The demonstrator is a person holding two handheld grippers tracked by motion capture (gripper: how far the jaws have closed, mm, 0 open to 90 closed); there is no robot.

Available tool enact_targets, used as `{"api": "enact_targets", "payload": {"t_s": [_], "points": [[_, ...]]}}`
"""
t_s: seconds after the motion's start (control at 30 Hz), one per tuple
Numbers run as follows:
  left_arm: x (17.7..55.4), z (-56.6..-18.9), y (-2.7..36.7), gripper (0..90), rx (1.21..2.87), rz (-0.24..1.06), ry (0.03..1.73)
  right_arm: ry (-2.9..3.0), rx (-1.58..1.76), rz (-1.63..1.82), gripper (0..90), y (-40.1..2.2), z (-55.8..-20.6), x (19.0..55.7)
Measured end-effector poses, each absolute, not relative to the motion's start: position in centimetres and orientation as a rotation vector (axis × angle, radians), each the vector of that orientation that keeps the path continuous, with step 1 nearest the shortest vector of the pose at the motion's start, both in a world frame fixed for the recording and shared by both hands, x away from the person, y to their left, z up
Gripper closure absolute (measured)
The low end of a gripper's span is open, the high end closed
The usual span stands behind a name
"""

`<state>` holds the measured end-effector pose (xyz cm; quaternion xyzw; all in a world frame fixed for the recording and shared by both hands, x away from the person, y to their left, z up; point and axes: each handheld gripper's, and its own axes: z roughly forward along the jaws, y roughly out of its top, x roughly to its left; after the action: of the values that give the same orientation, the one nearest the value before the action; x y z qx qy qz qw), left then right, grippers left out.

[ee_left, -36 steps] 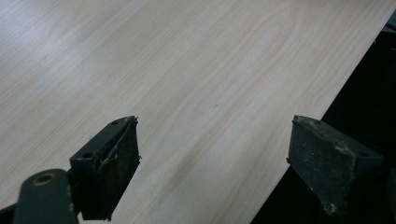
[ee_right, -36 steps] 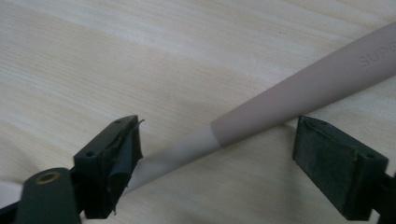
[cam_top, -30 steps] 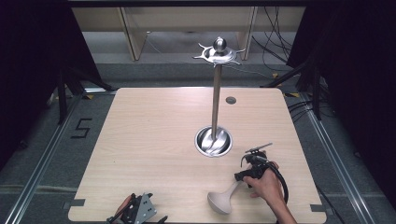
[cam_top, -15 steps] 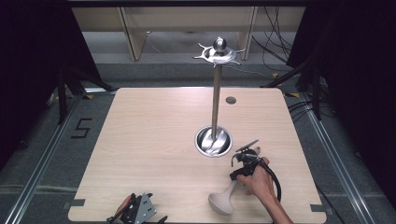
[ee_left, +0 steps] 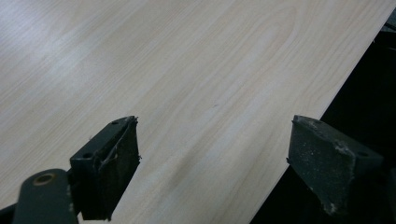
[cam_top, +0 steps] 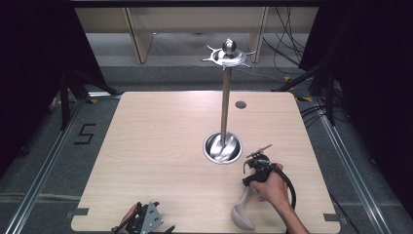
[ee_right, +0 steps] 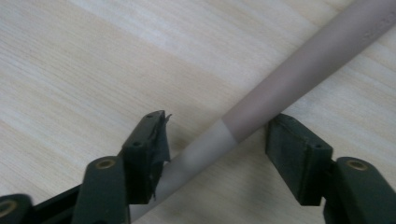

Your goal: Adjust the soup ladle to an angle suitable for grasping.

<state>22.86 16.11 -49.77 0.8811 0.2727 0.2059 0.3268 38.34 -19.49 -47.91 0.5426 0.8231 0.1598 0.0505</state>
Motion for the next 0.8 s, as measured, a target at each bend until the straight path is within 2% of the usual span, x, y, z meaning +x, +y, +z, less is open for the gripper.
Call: {"api": "enact_targets", "payload": {"t_s": [0.27,0.47,0.53,0.63,0.67,0.8], "points": [[22.9,-49.8,16.1,15.7,2.309,0.534,0.718,2.497,1.719,0.583,50.0,-20.7,-47.8,38.3],[22.9,-49.8,16.1,15.7,2.31,0.534,0.716,2.436,2.034,0.633,55.1,-20.5,-47.4,38.1],[22.9,-49.8,16.1,15.7,2.317,0.544,0.714,2.455,1.949,0.691,56.2,-21.1,-47.8,38.3],[22.9,-49.8,16.1,15.7,2.313,0.533,0.714,2.425,2.084,0.72,58.2,-20.8,-47.6,38.3],[22.9,-49.8,16.1,15.7,2.313,0.533,0.714,2.416,1.999,0.744,59.0,-21.0,-48.0,38.5],[22.8,-49.8,16.0,15.7,2.323,0.534,0.714,2.418,2.078,0.706,60.7,-20.9,-47.8,38.8]]}}
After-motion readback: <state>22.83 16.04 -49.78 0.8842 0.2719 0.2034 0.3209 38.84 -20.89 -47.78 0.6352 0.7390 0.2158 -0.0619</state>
